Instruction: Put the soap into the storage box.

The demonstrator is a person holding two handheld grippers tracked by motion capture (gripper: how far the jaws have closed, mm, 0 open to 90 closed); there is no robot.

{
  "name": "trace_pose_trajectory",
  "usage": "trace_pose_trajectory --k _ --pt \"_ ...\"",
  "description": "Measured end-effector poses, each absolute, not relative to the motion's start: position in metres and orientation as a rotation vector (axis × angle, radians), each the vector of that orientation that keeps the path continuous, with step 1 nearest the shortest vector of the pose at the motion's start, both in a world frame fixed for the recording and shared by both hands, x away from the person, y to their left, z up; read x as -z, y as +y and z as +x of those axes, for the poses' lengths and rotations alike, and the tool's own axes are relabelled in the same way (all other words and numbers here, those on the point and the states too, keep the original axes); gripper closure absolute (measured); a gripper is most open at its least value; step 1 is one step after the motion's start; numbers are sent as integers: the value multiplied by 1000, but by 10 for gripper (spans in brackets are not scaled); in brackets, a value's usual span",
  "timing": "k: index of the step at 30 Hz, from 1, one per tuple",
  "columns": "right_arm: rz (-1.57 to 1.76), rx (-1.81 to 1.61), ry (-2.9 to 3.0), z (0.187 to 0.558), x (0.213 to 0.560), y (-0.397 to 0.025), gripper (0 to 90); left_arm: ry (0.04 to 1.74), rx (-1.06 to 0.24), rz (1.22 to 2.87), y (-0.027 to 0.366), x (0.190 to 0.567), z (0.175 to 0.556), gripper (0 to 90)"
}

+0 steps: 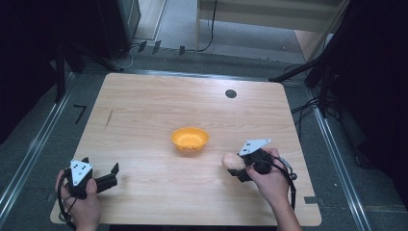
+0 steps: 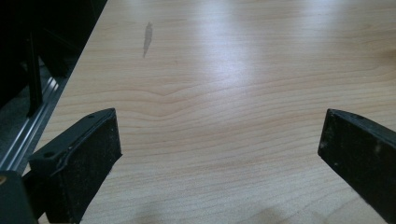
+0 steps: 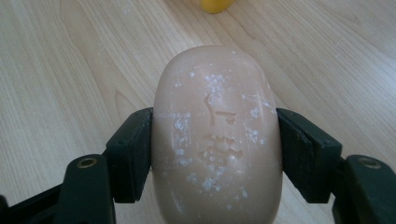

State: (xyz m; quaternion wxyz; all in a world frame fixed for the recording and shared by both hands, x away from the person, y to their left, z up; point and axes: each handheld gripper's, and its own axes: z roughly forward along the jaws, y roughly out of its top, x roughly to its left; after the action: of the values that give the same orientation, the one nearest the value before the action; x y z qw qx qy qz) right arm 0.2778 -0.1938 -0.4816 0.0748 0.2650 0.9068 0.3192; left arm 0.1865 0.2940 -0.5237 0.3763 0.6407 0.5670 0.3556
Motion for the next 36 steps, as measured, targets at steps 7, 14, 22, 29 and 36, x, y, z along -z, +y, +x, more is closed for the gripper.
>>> trace_pose_trajectory --k 7,14,22,29,36 --pt "771 -1003 2711 285 477 -191 330 1452 -908 1639 294 524 187 0" --pt "753 -999 2719 290 471 -187 330 1452 -907 1638 294 524 187 0" --pt "715 -1027 2723 299 463 -184 330 1455 -905 1640 294 524 187 0" --pt "633 -1044 2740 305 458 -176 330 1455 -903 1638 294 524 187 0" --pt "582 -1025 2754 312 454 -167 330 1455 -899 1637 295 524 188 0"
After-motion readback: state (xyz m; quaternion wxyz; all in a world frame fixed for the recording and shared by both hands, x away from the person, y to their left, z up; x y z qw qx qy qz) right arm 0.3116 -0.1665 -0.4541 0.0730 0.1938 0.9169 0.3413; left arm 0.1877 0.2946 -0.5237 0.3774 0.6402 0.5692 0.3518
